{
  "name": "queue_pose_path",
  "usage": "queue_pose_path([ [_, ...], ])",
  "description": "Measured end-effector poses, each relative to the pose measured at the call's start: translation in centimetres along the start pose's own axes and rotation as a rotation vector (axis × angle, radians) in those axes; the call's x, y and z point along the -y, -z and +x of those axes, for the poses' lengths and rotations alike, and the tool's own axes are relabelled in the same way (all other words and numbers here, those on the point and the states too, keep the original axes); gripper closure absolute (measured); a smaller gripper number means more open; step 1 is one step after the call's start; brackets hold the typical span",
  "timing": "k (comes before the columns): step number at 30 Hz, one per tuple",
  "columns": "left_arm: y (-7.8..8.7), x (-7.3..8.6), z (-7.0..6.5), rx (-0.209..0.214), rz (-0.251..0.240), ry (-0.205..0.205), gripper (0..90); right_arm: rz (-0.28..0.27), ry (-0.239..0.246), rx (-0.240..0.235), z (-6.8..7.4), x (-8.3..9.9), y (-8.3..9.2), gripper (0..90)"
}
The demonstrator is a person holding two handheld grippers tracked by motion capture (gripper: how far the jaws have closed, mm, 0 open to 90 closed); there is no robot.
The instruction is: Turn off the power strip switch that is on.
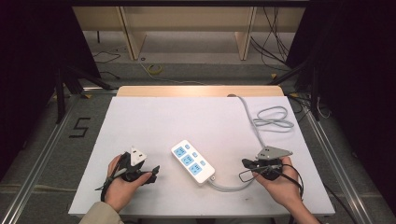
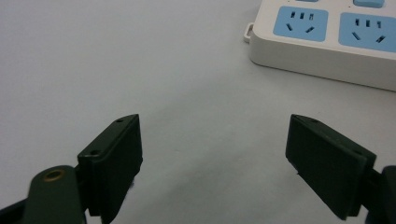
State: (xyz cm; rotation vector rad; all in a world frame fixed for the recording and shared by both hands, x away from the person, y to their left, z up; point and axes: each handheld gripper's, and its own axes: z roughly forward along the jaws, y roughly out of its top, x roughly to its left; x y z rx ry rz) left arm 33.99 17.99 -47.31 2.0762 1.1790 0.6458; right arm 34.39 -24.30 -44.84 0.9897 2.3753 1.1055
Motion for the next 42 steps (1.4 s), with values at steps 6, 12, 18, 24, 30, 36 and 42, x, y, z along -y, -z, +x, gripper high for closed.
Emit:
queue_pose_path([
  [6,0.0,0.0,0.0,-0.001,0.0,0.0,18.6,0.007,0.011,-0.008,0.2,-0.3,-0.2,90.0],
  [12,0.0,0.0,0.0,-0.001,0.0,0.0,18.6,0.011,0.014,-0.011,0.3,-0.4,-0.3,90.0],
  [18,0.0,0.0,0.0,-0.001,-0.001,0.001,18.6,0.015,0.018,-0.016,0.5,-0.7,-0.4,90.0],
  [24,0.0,0.0,0.0,-0.001,-0.001,0.001,18.6,0.015,0.026,-0.022,0.7,-1.0,-0.6,90.0],
  [30,0.0,0.0,0.0,-0.002,0.0,-0.001,18.7,0.015,0.032,-0.028,1.0,-1.3,-0.8,90.0],
  [36,0.0,0.0,0.0,-0.003,0.0,-0.003,18.7,0.017,0.038,-0.037,1.2,-1.6,-0.9,90.0],
  [42,0.0,-0.1,-0.1,-0.001,-0.001,-0.002,18.7,0.018,0.044,-0.043,1.4,-2.0,-1.2,90.0],
])
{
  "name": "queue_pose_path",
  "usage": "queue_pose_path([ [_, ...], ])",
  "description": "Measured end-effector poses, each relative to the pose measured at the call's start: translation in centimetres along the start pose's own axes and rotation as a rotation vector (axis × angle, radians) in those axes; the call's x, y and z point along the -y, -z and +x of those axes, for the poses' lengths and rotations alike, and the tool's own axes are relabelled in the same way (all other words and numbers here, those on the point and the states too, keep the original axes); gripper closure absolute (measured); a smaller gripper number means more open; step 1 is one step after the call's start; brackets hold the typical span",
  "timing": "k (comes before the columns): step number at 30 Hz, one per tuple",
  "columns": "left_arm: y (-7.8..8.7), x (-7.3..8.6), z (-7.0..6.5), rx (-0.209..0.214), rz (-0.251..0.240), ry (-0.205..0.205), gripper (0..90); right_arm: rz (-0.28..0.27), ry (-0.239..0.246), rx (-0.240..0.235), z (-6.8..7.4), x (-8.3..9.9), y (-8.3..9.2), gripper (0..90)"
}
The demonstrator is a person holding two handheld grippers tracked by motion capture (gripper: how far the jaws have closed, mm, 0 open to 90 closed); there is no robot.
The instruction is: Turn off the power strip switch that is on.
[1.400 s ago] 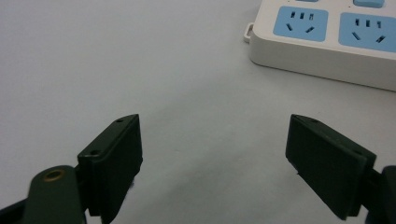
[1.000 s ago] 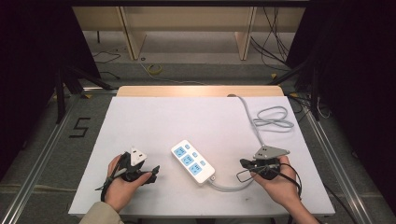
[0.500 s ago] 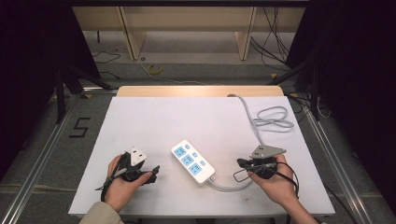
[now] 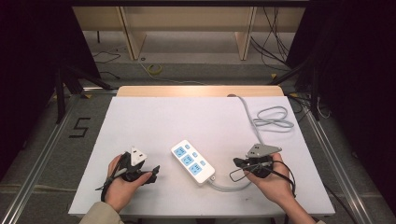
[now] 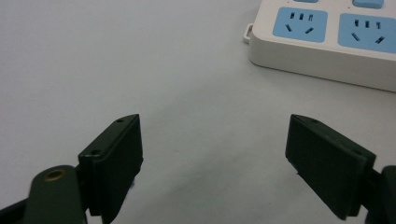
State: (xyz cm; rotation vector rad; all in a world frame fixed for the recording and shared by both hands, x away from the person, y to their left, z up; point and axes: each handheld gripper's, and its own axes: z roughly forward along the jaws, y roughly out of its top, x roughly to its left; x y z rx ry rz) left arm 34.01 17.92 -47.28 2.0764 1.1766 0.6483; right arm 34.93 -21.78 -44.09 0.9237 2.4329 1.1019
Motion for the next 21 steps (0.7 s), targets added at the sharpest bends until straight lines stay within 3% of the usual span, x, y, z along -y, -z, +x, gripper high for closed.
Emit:
queue_pose_path([
  [21,0.0,0.0,-0.1,-0.001,0.0,-0.001,18.8,0.006,0.012,-0.016,0.6,-1.1,-0.6,90.0],
])
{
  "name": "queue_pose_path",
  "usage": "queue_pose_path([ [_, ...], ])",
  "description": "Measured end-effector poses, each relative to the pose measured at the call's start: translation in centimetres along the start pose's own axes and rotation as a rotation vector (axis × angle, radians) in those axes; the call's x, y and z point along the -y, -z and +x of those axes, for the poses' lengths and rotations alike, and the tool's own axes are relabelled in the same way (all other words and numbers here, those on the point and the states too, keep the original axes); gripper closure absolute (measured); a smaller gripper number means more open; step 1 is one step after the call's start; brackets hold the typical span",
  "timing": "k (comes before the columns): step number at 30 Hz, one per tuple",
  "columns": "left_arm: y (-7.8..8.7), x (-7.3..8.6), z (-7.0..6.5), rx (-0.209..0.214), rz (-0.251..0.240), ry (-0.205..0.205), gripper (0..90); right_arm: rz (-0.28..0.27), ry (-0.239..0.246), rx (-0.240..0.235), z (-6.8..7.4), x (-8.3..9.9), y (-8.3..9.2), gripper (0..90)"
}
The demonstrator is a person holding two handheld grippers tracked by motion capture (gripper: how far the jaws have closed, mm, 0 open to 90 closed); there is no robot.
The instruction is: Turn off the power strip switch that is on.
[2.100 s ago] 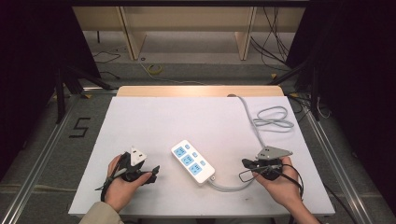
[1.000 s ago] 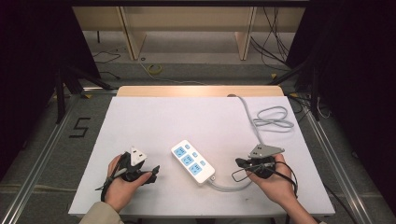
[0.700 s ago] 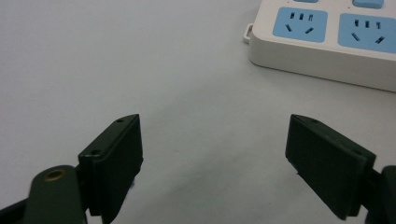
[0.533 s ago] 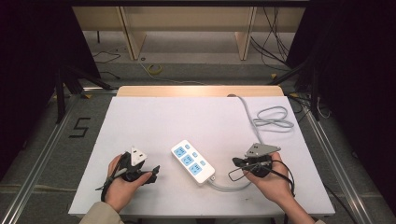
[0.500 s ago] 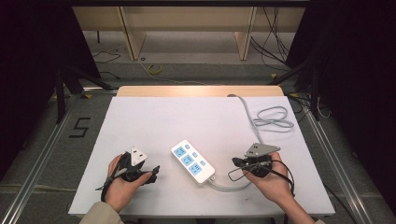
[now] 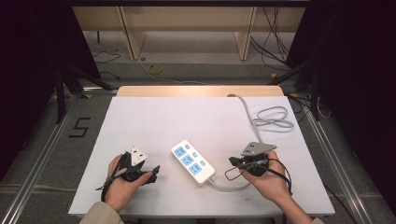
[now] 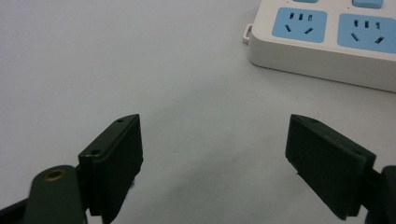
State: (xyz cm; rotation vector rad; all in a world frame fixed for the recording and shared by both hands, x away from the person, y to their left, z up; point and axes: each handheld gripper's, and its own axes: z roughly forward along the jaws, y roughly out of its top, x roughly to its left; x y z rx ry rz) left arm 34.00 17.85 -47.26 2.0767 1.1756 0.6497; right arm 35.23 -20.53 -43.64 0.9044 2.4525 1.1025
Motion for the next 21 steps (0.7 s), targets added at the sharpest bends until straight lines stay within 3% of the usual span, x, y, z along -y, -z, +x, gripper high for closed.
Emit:
queue_pose_path([
  [21,0.0,-0.02,-0.02,0.001,-0.001,0.002,18.9,0.019,0.016,-0.022,0.58,-0.9,-0.67,90.0],
])
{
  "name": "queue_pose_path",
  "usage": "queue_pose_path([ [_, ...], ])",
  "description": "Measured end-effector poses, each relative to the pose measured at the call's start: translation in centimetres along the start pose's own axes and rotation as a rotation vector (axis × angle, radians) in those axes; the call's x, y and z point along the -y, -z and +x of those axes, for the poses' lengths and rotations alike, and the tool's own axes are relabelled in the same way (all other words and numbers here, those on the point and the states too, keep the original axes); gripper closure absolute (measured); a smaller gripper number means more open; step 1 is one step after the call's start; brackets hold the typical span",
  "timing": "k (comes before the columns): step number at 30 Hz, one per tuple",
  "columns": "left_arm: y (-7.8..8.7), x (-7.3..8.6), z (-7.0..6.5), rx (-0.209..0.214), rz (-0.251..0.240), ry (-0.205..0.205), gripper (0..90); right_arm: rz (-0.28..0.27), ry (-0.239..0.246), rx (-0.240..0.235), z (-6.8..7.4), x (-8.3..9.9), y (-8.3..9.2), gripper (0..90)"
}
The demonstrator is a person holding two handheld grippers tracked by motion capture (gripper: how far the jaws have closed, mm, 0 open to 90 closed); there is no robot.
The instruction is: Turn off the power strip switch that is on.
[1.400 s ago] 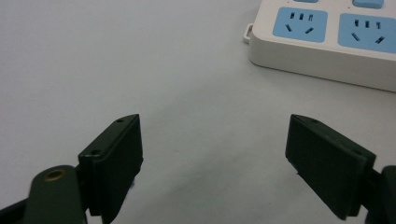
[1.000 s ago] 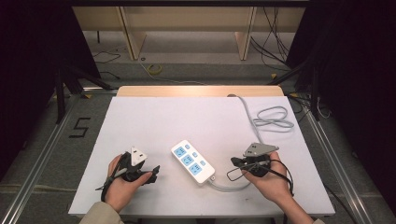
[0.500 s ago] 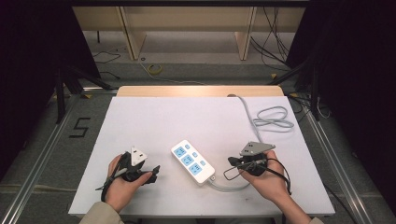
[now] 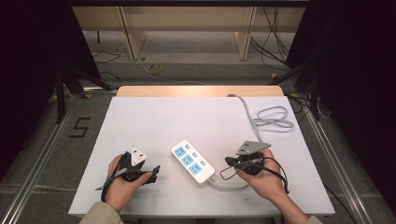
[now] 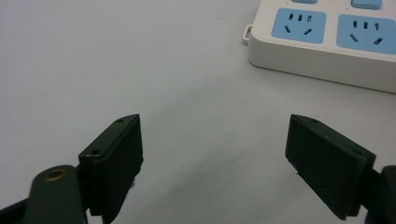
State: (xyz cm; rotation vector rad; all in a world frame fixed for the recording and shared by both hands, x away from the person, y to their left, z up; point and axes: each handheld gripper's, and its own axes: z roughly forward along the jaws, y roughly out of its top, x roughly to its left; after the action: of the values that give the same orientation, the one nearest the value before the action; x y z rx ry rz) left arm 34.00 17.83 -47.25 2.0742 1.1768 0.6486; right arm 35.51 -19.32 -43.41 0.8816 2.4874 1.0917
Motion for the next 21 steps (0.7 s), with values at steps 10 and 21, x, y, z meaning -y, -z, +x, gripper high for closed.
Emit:
queue_pose_path([
  [10,0.0,0.0,0.0,0.0,-0.001,0.0,18.9,0.014,0.01,-0.011,0.4,-0.6,-0.5,90.0],
  [21,0.0,0.0,0.0,0.001,-0.001,0.001,18.9,0.026,0.023,-0.024,0.7,-1.3,-1.0,90.0],
])
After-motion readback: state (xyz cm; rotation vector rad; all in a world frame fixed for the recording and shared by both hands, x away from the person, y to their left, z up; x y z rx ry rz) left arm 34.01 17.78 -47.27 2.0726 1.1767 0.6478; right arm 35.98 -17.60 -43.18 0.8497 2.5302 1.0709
